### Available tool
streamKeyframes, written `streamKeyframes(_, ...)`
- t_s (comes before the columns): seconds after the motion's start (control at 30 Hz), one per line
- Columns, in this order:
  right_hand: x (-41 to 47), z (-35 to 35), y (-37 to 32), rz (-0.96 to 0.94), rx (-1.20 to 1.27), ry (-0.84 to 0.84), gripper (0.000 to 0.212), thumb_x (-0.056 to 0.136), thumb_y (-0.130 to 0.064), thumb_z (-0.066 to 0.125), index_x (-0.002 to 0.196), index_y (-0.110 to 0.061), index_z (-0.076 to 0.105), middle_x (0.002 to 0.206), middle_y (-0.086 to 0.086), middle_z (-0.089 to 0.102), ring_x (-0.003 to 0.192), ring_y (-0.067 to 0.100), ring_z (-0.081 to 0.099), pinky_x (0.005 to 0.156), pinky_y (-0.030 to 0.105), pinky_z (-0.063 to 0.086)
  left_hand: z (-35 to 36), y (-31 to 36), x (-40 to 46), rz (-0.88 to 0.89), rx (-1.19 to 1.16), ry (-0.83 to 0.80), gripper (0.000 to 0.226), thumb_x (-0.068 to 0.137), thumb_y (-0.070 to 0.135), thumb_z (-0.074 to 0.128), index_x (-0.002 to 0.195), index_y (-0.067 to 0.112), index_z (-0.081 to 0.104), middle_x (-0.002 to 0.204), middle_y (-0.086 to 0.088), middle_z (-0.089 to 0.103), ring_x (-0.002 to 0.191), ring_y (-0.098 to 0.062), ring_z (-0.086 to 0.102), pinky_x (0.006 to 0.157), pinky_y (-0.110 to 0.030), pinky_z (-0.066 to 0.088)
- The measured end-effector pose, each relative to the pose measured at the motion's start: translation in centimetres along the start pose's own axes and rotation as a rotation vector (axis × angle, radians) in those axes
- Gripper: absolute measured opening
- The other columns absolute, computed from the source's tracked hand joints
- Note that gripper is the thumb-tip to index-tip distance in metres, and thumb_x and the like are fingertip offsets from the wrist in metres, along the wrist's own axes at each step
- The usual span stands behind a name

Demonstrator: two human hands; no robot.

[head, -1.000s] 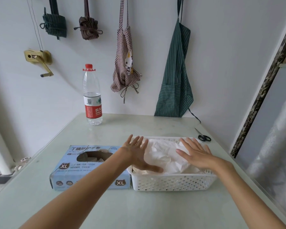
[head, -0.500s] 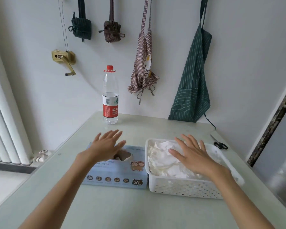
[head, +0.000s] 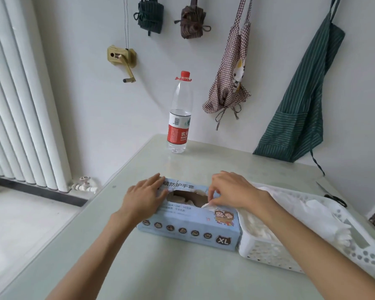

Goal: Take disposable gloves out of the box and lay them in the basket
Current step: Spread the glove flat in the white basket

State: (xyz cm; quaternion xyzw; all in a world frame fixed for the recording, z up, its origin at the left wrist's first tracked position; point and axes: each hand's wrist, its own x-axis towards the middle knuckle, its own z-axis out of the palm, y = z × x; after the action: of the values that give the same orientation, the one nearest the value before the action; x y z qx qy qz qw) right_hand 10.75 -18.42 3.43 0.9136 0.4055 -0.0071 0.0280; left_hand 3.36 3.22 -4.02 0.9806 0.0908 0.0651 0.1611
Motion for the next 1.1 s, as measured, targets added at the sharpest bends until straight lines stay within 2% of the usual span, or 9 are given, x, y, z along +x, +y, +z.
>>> streamKeyframes(0.17, 1.2, -0.4, -1.1, 0.070, 0.518, 0.044, 0.004, 0.094, -0.024, 0.057, 0.093, -0.021, 0.059, 0.101, -0.003, 0.065, 0.095, 0.014, 0.060, 0.089, 0.032, 0.049, -0.2, 0.1, -0.1, 0.002, 0.097, 0.017, 0.054, 0.099, 0.052, 0.022, 0.150, 0.033, 0.021, 0.158, 0.011, 0.016, 0.144, -0.017, 0.018, 0.114, -0.037, 0.017)
streamKeyframes(0.27, 1.1, -0.7, -1.7, 0.118, 0.645, 0.202, 0.004, 0.093, -0.025, 0.058, 0.093, -0.021, 0.060, 0.095, -0.004, 0.068, 0.091, 0.013, 0.063, 0.085, 0.030, 0.050, -0.7, 0.1, 0.3, 0.022, 0.163, 0.003, 0.053, 0.099, 0.053, 0.023, 0.148, 0.033, 0.025, 0.157, 0.010, 0.020, 0.145, -0.018, 0.016, 0.114, -0.039, 0.015)
streamKeyframes(0.43, 0.8, -0.9, -1.9, 0.140, 0.500, 0.354, 0.008, 0.090, -0.032, 0.061, 0.090, -0.025, 0.065, 0.085, -0.013, 0.066, 0.083, 0.006, 0.062, 0.080, 0.030, 0.050, -2.7, 0.4, 1.2, 0.004, 0.142, -0.011, 0.054, 0.094, 0.056, 0.041, 0.143, 0.035, 0.036, 0.155, 0.006, 0.026, 0.144, -0.020, 0.018, 0.114, -0.044, 0.015)
streamKeyframes(0.53, 0.8, -0.7, -1.7, 0.161, 0.588, 0.523, 0.006, 0.090, -0.028, 0.062, 0.088, -0.024, 0.064, 0.082, -0.013, 0.067, 0.081, 0.007, 0.062, 0.078, 0.031, 0.052, -4.0, 1.8, 1.6, 0.096, -0.204, 0.025, 0.053, 0.093, 0.058, 0.037, 0.135, 0.029, 0.049, 0.146, 0.004, 0.044, 0.134, -0.019, 0.037, 0.110, -0.042, 0.030)
streamKeyframes(0.6, 0.8, -0.8, -1.6, 0.149, 0.639, 0.564, 0.004, 0.089, -0.027, 0.064, 0.087, -0.024, 0.066, 0.081, -0.013, 0.067, 0.079, 0.007, 0.060, 0.076, 0.028, 0.051, -4.8, 3.1, 1.6, 0.204, -0.531, -0.129, 0.063, 0.082, 0.065, 0.039, 0.126, 0.024, 0.058, 0.132, 0.004, 0.057, 0.119, -0.013, 0.053, 0.102, -0.035, 0.043)
streamKeyframes(0.67, 0.8, -0.7, -1.5, 0.127, 0.652, 0.644, 0.003, 0.088, -0.027, 0.065, 0.086, -0.026, 0.067, 0.080, -0.014, 0.066, 0.078, 0.006, 0.057, 0.073, 0.023, 0.048, -4.7, 4.0, 1.8, 0.274, -0.596, -0.192, 0.061, 0.076, 0.067, 0.051, 0.115, 0.022, 0.064, 0.116, 0.005, 0.067, 0.104, -0.010, 0.063, 0.095, -0.033, 0.050)
streamKeyframes(0.77, 0.6, -0.5, -1.6, 0.102, 0.698, 0.752, 0.003, 0.089, -0.028, 0.065, 0.086, -0.028, 0.067, 0.082, -0.015, 0.066, 0.080, 0.005, 0.056, 0.073, 0.019, 0.046, -4.1, 4.4, 2.7, 0.301, -0.685, -0.073, 0.030, 0.086, 0.037, 0.066, 0.097, 0.010, 0.072, 0.091, -0.001, 0.074, 0.082, -0.014, 0.070, 0.083, -0.038, 0.056)
streamKeyframes(0.97, 0.2, -1.6, -0.5, 0.100, 0.656, 0.284, 0.022, 0.084, -0.039, 0.069, 0.105, -0.030, 0.067, 0.072, -0.013, 0.051, 0.060, 0.002, 0.043, 0.064, 0.023, 0.038, -5.0, 4.6, 3.3, 0.293, -0.665, 0.111, 0.010, 0.084, 0.028, 0.069, 0.087, 0.020, 0.074, 0.072, 0.011, 0.071, 0.067, -0.001, 0.066, 0.066, -0.021, 0.050)
streamKeyframes(1.1, 0.5, -3.0, -0.1, 0.126, 0.630, 0.386, 0.014, 0.086, -0.036, 0.068, 0.089, -0.024, 0.071, 0.091, -0.013, 0.059, 0.083, -0.005, 0.049, 0.073, 0.015, 0.038, -5.4, 4.6, 3.1, 0.283, -0.652, 0.036, 0.016, 0.079, 0.037, 0.073, 0.089, 0.025, 0.071, 0.084, 0.011, 0.072, 0.076, 0.000, 0.068, 0.073, -0.022, 0.054)
